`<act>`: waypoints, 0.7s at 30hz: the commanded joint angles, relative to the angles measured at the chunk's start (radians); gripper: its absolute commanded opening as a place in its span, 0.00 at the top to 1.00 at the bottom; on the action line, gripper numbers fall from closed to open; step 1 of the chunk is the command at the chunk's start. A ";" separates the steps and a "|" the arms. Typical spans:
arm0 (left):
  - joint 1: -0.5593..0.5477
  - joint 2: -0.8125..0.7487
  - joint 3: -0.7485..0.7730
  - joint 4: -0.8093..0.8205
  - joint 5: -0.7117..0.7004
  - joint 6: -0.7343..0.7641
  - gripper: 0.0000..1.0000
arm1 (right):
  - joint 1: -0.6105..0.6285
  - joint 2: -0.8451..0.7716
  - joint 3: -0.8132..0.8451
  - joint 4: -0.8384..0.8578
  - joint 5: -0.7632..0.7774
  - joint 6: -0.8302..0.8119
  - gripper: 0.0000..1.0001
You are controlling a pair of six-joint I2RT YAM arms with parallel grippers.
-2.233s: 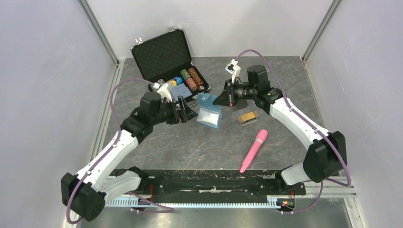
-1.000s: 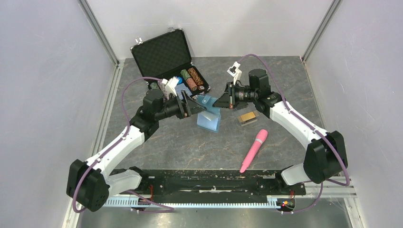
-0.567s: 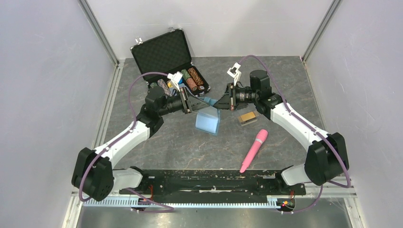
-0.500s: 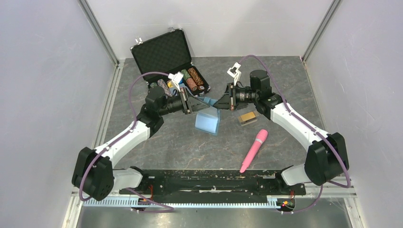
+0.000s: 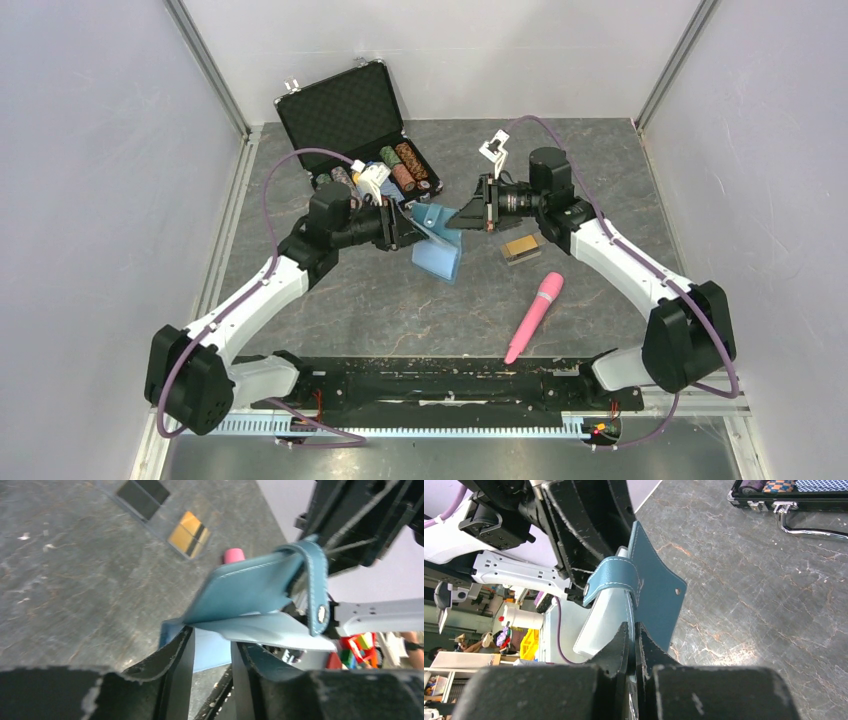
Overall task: Put the credit cards into the card holder
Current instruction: Open the card holder.
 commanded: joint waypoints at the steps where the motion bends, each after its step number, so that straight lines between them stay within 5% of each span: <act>1: -0.006 -0.015 0.065 -0.113 -0.151 0.144 0.57 | 0.000 -0.049 -0.049 0.135 -0.071 0.061 1.00; 8: -0.005 0.033 0.061 -0.013 -0.034 0.112 0.18 | 0.000 -0.042 -0.065 0.171 -0.102 0.079 1.00; 12: -0.005 0.030 0.008 0.165 0.051 0.039 0.14 | 0.000 -0.035 -0.071 0.170 -0.102 0.074 1.00; 21: -0.004 0.057 -0.004 0.259 0.130 -0.031 0.15 | -0.001 -0.011 -0.075 0.168 -0.120 0.063 1.00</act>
